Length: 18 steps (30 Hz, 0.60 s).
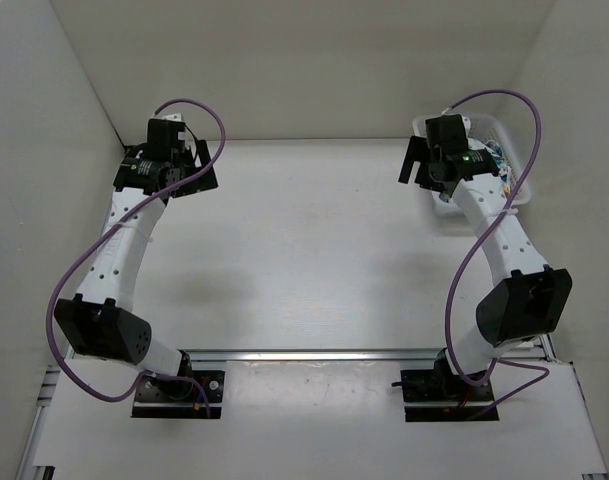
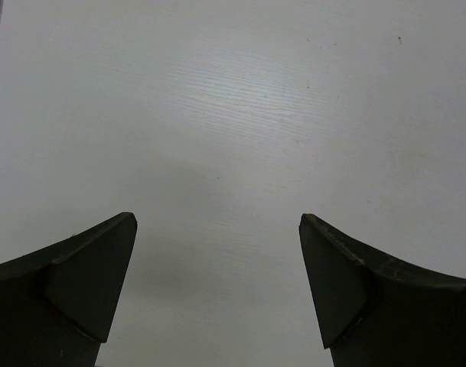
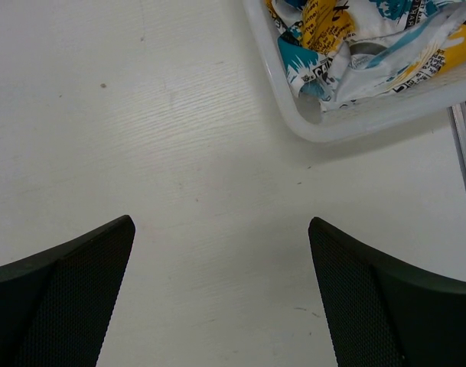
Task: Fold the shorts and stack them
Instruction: Grab the shorts from the pile
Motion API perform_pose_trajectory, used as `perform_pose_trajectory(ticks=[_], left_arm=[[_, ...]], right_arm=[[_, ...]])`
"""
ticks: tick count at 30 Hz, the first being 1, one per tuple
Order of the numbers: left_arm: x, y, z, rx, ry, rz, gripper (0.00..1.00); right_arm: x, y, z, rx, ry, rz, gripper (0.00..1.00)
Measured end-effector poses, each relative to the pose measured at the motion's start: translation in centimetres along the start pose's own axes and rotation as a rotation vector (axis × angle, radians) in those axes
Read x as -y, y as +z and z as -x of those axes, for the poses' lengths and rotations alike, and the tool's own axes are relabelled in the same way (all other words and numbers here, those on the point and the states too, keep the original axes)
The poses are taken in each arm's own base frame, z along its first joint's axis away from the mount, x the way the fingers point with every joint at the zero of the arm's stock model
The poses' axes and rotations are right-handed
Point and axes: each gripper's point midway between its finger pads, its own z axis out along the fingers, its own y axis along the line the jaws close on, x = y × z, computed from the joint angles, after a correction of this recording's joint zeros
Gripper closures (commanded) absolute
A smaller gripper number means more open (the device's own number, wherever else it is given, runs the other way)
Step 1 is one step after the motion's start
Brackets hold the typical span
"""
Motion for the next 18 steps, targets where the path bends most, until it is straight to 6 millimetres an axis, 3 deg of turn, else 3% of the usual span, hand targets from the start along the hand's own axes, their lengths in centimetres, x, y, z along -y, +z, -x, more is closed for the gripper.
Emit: perform_pose_trajectory(ticks=[7, 18], left_arm=[[0.8, 0.5, -1.4, -0.043, -0.007, -0.038, 0.00], [2.1, 0.8, -2.1, -0.055, -0.015, -0.070, 0.00]], right_arm=[[0.2, 0.4, 0.0, -0.003, 0.001, -0.015, 0.00], [-0.4, 1.5, -0.4, -0.033, 0.022, -0.010, 0.00]])
